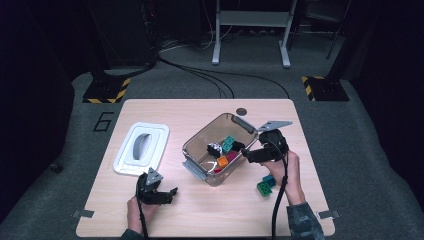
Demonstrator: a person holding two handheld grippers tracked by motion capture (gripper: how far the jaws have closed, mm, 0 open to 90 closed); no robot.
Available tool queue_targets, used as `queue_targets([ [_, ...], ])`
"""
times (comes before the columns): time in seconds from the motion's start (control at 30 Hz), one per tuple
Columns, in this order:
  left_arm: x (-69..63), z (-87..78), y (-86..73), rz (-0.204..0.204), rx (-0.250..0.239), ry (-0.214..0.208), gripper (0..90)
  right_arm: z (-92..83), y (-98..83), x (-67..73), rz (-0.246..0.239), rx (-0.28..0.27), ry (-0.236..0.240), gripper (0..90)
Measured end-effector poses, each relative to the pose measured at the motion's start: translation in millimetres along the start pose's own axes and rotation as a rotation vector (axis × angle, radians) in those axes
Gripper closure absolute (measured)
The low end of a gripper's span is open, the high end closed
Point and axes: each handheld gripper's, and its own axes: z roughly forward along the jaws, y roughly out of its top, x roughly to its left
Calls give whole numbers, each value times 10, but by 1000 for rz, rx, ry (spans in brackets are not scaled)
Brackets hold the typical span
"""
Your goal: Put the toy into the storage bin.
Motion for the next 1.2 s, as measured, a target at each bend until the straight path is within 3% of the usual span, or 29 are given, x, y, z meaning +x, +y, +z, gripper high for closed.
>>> queue_targets([
  [0.13, 1, -1, 1, 2, 2, -1, 131, -42, -137, -83, 17, 12, -13, 114],
  [0.17, 2, 0, 0, 2, 0, -1, 131, -55, -185, -100, 43, 22, -20, 106],
  [0.23, -1, 0, 0, -2, -1, 0, 130, -67, -259, -153, 42, 22, -24, 102],
  [0.33, -2, 0, 0, -1, -1, 1, 131, -84, -397, -227, 79, 38, -34, 104],
  [0.6, -2, 0, 0, -1, -1, 1, 131, 6, -714, -411, 157, 96, -51, 84],
  [0.77, -1, 0, 0, 0, 0, 1, 131, 144, -898, -544, 194, 152, -44, 345],
  [0.87, -1, 0, 0, 0, 0, 1, 130, 236, -976, -591, 221, 193, -35, 435],
  [1.0, -2, 0, 0, 0, 0, 1, 131, 343, -1063, -640, 249, 248, -39, 524],
  [1.2, -1, 0, 0, 0, 0, 1, 130, 381, -1104, -683, 270, 267, -28, 608],
])
